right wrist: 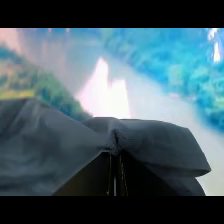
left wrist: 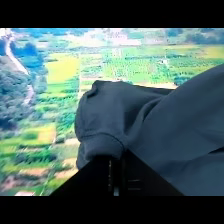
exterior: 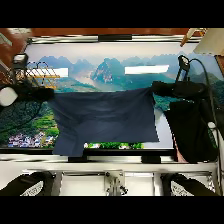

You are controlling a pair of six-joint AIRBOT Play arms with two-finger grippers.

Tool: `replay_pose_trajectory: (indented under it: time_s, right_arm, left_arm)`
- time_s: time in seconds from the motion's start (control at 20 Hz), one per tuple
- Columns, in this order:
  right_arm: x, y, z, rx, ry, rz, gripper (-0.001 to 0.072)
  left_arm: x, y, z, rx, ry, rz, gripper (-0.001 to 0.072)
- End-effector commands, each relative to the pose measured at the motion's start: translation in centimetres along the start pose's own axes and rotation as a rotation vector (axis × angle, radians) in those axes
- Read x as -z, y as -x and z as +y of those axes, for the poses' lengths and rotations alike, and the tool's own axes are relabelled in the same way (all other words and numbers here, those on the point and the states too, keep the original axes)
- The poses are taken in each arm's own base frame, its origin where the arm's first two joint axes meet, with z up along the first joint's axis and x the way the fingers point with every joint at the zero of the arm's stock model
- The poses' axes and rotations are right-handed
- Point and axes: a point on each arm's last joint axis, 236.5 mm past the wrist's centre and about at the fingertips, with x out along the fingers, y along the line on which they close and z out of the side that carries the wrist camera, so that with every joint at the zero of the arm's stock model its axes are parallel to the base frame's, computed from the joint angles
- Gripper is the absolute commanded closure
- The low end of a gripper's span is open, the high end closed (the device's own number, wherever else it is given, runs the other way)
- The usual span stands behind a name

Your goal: Fold the shirts.

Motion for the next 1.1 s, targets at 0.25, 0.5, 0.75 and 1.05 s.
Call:
replay_pose_trajectory:
  time_s: [0.25, 0.5, 0.75, 1.05]
  right_arm:
    - [-1.5, -5.4, -3.5, 0.042, -0.132, -0.104, 0.0635]
    - [0.0, -3.5, -2.7, 0.025, -0.099, -0.018, 0.0162]
    - [5.5, 4.3, -7.9, 0.158, -0.025, 0.283, 0.0163]
    - [12.8, 7.4, -8.6, 0.085, -0.069, 0.597, 0.0163]
  left_arm:
    - [-5.1, -10.4, -4.0, 0.147, 0.137, -0.116, 0.0675]
    - [1.8, -11.8, -3.7, 0.134, 0.166, 0.19, -0.0013]
    - [12.8, -3.9, 5.2, 0.043, 0.005, 0.757, 0.0006]
    - [20.9, -2.6, 1.4, 0.404, 0.278, 0.833, -0.0013]
